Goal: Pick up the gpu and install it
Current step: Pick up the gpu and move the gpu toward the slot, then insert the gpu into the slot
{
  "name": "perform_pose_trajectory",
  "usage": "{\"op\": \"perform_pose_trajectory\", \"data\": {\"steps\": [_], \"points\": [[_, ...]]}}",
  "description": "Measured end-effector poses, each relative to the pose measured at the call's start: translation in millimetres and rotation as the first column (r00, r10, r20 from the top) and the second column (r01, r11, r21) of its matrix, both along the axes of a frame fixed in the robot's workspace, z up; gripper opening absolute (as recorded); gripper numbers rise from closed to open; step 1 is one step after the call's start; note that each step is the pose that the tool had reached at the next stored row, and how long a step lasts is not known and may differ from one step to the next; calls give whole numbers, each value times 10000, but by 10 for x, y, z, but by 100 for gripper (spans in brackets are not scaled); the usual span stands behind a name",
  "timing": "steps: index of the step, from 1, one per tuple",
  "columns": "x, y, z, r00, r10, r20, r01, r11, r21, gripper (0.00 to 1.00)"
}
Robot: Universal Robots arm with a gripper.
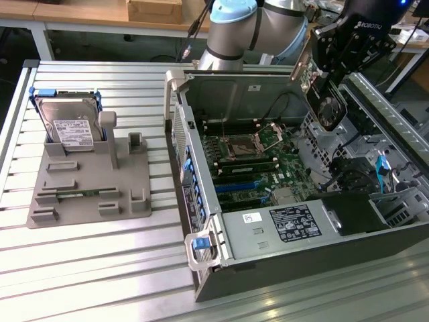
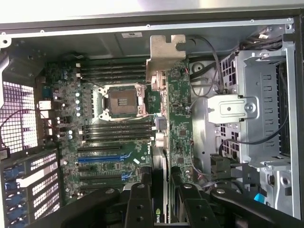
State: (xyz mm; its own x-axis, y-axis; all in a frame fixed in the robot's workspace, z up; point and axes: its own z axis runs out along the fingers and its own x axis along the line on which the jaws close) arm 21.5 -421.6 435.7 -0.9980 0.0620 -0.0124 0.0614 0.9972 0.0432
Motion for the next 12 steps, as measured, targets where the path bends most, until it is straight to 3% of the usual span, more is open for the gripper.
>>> {"op": "perform_pose_trajectory", "data": {"steps": [12], "points": [[-30, -6, -37, 9996, 285, 0, -285, 9996, 0, 27]]}}
